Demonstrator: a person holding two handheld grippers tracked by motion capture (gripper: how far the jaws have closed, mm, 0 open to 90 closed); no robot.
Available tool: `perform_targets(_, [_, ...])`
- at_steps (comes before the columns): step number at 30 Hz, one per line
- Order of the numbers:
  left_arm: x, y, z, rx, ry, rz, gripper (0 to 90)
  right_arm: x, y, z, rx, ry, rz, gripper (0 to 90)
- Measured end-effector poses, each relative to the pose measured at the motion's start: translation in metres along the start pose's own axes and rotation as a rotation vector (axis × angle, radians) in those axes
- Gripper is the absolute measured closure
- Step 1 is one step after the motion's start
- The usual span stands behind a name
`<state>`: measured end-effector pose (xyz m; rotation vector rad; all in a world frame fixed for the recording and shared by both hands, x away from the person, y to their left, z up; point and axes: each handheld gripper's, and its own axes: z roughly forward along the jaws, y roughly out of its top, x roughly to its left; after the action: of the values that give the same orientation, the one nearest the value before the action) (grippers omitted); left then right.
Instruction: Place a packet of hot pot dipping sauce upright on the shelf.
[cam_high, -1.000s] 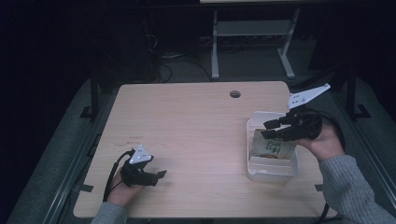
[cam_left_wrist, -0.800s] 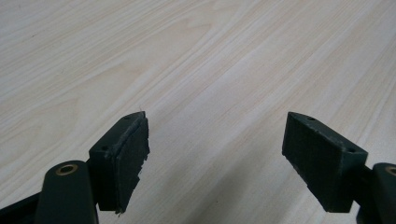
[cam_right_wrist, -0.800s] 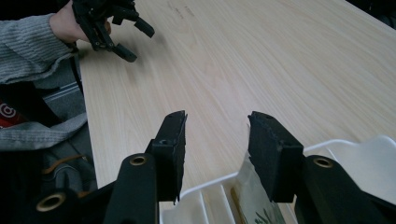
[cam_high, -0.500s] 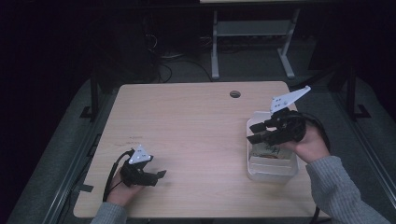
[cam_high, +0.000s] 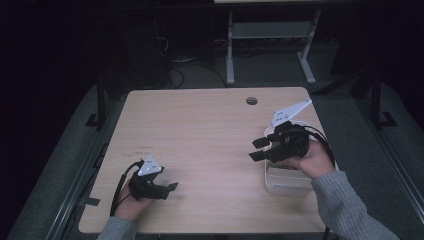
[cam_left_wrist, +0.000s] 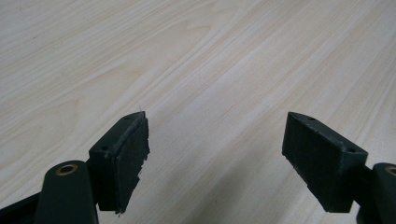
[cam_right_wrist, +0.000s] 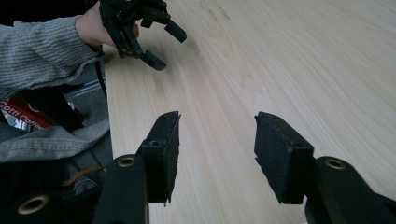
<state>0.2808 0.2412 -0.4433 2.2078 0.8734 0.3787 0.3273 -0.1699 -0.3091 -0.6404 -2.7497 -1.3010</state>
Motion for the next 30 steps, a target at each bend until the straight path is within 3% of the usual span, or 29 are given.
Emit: perform_targets(30, [0.0, 0.0, -0.002, -0.009, 0.0, 0.001, 22.4, 0.016, -0.001, 0.081, 0.022, 0.115, -0.005, 41.5])
